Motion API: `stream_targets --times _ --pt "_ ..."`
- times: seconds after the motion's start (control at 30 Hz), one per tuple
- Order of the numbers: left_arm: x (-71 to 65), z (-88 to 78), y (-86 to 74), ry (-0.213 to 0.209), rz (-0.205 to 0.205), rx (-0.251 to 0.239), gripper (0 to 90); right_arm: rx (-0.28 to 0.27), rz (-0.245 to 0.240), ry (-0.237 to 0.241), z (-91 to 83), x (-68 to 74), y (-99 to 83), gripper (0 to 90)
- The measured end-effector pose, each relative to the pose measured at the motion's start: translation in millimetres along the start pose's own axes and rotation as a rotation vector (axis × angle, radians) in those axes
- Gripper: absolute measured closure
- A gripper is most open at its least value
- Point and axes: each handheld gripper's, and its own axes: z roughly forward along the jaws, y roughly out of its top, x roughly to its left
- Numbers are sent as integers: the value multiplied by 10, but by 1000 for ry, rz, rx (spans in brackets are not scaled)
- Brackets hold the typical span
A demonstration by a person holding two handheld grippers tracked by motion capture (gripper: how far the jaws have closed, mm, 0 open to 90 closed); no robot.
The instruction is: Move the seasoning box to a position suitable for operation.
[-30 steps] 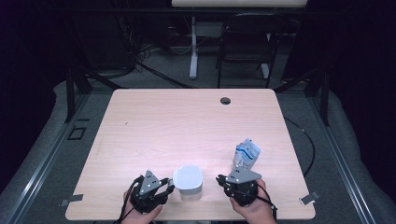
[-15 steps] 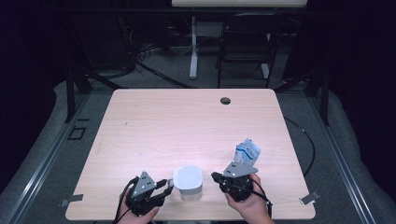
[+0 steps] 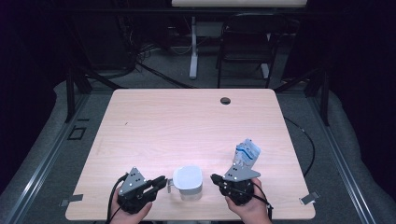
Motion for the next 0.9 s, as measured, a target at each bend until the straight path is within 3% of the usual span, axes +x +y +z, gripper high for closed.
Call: stream_targets --times 0.1,0.33,0.43,0.9 --pt "-1 29 33 -4 10 -3 900 1 1 2 -10 -6 -13 900" --pt "-89 95 269 -9 60 23 900 1 6 3 -26 0 -24 900" --pt "-106 128 317 -21 48 23 900 5 6 8 -26 0 -26 900" --pt "-107 222 246 -14 61 32 900 4 -7 13 -17 50 -25 900"
